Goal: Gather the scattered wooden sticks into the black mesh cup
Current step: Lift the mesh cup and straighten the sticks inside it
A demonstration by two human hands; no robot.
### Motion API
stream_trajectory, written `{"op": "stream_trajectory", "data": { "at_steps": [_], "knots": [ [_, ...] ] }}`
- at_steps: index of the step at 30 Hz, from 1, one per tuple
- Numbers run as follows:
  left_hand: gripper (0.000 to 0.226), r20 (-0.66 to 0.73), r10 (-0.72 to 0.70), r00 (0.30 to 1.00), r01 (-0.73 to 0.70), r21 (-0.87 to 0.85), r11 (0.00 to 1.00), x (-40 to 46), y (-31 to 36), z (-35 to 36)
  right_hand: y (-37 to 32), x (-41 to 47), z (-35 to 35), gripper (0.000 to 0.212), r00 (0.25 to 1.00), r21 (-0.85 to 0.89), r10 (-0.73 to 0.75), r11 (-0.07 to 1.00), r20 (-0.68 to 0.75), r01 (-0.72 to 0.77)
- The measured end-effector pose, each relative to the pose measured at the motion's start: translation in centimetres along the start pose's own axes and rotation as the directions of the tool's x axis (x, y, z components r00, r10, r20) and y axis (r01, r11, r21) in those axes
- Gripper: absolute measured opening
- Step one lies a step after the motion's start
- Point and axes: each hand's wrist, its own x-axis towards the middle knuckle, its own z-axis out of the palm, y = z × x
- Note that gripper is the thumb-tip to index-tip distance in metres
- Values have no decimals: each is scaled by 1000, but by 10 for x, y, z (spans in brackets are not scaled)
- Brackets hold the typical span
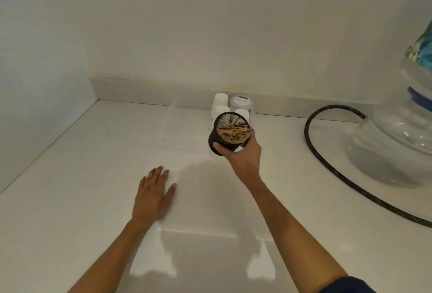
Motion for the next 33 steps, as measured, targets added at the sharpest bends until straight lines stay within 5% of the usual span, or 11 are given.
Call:
{"op": "stream_trajectory", "data": {
  "at_steps": [4, 8, 12, 16, 21, 25, 33],
  "knots": [
    [84, 1, 5, 1000, -5, -1, 1000, 0, 1, -2, 16, -8, -1, 81, 991, -129, 93, 988, 97, -81],
    [83, -1, -2, 1000, 2, -5, 1000, 1, 1, -2, 19, -7, -4, 78, 998, -30, 37, 999, -44, -39],
    [79, -8, 10, 1000, -10, 1, 1000, 1, 1, -2, 25, -19, -6, 82, 997, -132, 58, 990, 58, -50],
    [78, -8, 6, 1000, -6, 3, 1000, 2, 1, -1, 16, -14, -9, 86, 999, -43, -22, 999, -49, 20],
    [82, -21, 23, 1000, -23, 6, 1000, 0, 1, -1, 20, -20, -9, 86, 996, -178, 56, 983, 73, -42],
    [78, -30, 16, 999, -16, -6, 1000, 1, 1, -1, 18, -16, -7, 88, 999, -70, 14, 997, -33, -16],
    [78, -26, 9, 1000, -9, 5, 1000, 2, 0, 0, 39, -33, -1, 87, 982, -175, 108, 981, 155, -81]
  ]
}}
